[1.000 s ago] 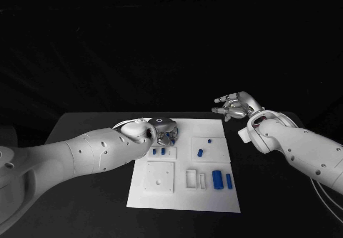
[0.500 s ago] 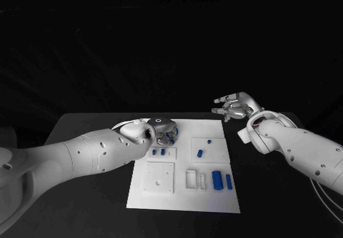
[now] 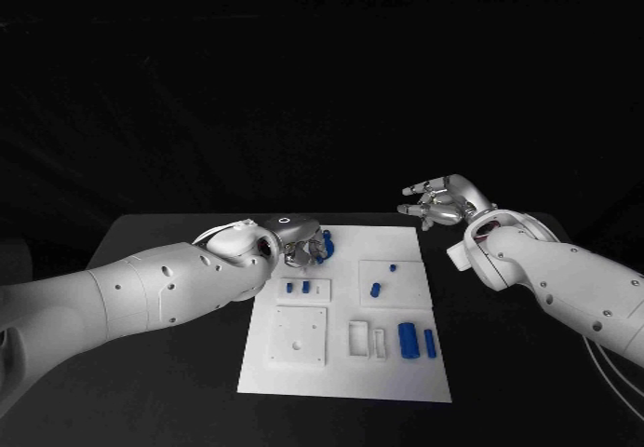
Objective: Assemble the parts on the task board
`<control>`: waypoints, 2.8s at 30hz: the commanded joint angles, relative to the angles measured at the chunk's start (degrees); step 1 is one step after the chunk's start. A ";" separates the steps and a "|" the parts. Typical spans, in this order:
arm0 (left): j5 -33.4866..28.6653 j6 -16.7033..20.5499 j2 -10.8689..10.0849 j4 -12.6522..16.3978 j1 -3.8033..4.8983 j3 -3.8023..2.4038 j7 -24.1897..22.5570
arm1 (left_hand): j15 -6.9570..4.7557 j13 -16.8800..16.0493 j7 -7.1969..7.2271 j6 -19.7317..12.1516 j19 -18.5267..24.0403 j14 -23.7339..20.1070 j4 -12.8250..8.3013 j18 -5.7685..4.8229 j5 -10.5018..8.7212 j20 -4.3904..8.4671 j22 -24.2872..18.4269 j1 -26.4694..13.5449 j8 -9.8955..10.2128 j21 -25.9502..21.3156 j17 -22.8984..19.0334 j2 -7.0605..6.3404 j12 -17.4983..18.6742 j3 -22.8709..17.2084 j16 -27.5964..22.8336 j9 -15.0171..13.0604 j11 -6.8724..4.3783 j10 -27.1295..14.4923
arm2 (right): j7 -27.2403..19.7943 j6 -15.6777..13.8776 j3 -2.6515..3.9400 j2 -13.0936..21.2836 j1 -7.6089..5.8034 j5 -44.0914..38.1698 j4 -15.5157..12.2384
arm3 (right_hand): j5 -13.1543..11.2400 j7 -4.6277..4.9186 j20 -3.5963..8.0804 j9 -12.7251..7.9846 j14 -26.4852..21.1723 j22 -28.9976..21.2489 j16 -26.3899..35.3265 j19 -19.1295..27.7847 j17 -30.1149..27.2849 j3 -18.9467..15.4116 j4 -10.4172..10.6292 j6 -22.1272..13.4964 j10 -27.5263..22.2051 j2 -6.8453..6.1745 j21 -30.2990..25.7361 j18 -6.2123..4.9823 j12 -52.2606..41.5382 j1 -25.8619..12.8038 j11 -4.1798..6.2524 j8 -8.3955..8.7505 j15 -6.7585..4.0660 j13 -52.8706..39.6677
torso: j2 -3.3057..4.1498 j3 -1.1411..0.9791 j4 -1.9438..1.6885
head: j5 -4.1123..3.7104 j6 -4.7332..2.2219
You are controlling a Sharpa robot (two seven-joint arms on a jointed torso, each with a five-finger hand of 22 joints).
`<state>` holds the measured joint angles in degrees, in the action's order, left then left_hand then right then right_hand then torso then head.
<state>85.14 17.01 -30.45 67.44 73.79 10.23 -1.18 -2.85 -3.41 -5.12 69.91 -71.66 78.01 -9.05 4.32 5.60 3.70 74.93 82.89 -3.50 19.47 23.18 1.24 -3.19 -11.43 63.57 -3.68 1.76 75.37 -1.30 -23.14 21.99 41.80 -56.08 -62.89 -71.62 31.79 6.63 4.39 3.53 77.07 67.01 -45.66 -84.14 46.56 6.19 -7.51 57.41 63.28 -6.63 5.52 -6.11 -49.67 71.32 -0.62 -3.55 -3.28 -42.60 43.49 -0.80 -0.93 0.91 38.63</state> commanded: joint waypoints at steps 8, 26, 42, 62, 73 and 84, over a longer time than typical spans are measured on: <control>-5.68 -2.95 -4.62 4.38 0.49 -1.06 1.73 | -0.14 -0.03 0.06 0.33 0.49 0.01 -0.18 0.66 -0.24 0.24 0.99 -0.63 -0.12 0.09 -0.02 0.22 -0.15 0.27 -0.62 -0.09 -0.06 0.21 | -0.58 0.42 0.04 0.35 0.02 -0.17 -0.01 | 0.25 0.10 -0.17 0.07 -0.44 -0.10 -0.28 -1.59 -0.06 0.28 0.07 0.44 -0.31 0.10 0.16 -0.05 -0.35 -0.62 0.14 -0.02 0.08 0.06 | 0.04 0.02 -0.02 | 0.11 0.10; -5.68 -4.68 -5.68 3.69 0.31 -0.35 2.31 | -0.13 -0.02 0.05 0.22 0.52 0.04 0.09 0.52 -0.32 0.31 0.95 -0.27 -0.11 -0.10 0.04 0.32 -0.14 0.77 -0.95 -0.08 -0.02 0.07 | -0.56 0.41 0.04 0.43 0.02 -0.17 -0.06 | 0.35 0.09 -0.17 0.06 -0.43 -0.21 -0.34 -1.58 -0.13 0.21 0.03 0.44 -0.30 0.11 0.27 -0.04 -0.43 -0.73 0.15 -0.01 0.08 0.08 | 0.09 -0.02 0.14 | 0.19 0.26; -5.24 -4.88 -4.36 2.33 -0.03 0.35 2.13 | -0.13 -0.03 0.02 0.17 0.45 0.11 0.15 0.56 -0.29 0.30 0.97 -0.12 -0.11 -0.12 0.09 0.37 -0.15 0.82 -1.00 -0.09 -0.01 0.05 | -0.57 0.47 0.04 0.37 0.02 -0.17 -0.10 | 0.35 0.09 -0.17 0.06 -0.43 -0.21 -0.34 -1.58 -0.13 0.21 0.03 0.44 -0.30 0.11 0.27 -0.04 -0.43 -0.73 0.15 -0.01 0.08 0.08 | 0.11 -0.07 0.17 | 0.21 0.31; -4.34 -6.42 -3.55 1.30 -0.17 0.93 2.96 | -0.10 -0.03 -0.03 0.07 0.47 0.09 0.05 0.62 -0.25 0.29 1.03 0.03 -0.12 -0.09 0.17 0.41 -0.15 0.75 -1.05 -0.09 0.05 -0.06 | -0.56 0.53 0.04 0.42 0.02 -0.17 -0.06 | 0.35 0.09 -0.17 0.06 -0.43 -0.21 -0.34 -1.58 -0.13 0.21 0.03 0.44 -0.30 0.11 0.27 -0.04 -0.43 -0.73 0.15 -0.01 0.08 0.08 | 0.08 0.00 0.12 | 0.14 0.49; -3.49 -5.58 -3.52 1.02 -0.17 1.00 3.75 | -0.11 -0.03 -0.06 0.10 0.39 0.19 -0.12 0.71 -0.09 0.31 1.07 0.22 -0.13 0.05 0.22 0.47 -0.16 0.59 -1.01 -0.09 0.05 0.01 | -0.56 0.55 0.04 0.42 0.02 -0.17 -0.05 | 0.35 0.09 -0.17 0.06 -0.43 -0.21 -0.34 -1.58 -0.13 0.21 0.03 0.44 -0.30 0.11 0.27 -0.04 -0.43 -0.73 0.15 -0.01 0.08 0.08 | 0.10 -0.02 0.13 | 0.21 0.44; -3.34 -3.88 -3.64 1.34 -0.17 0.99 3.40 | -0.16 -0.04 -0.03 0.26 0.26 0.34 -0.17 0.78 -0.07 0.33 1.05 0.18 -0.14 0.17 0.27 0.45 -0.16 0.46 -0.96 -0.10 -0.01 0.17 | -0.60 0.58 0.04 0.35 0.02 -0.17 -0.01 | 0.43 0.09 -0.14 0.07 -0.39 -0.50 -0.42 -1.55 -0.26 0.22 -0.08 0.47 -0.26 0.22 0.52 -0.05 -0.51 -0.79 0.17 -0.03 0.06 0.14 | 0.09 -0.04 0.14 | 0.18 0.42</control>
<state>81.29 12.45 -34.09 68.66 73.68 11.16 2.06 -2.83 -3.35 -4.98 69.77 -71.46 78.03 -8.95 3.99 5.48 3.89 74.92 82.94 -3.27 19.47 23.37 1.51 -3.20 -10.85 62.58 -3.68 1.74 75.33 -1.32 -23.11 21.99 42.19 -56.08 -62.89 -71.58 31.96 6.72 4.39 3.52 77.07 66.55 -45.91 -84.14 46.35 6.19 -7.51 57.52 63.30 -6.41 5.86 -6.11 -49.88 71.11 -0.63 -3.54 -3.28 -42.51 43.57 -0.82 -0.79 1.16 39.05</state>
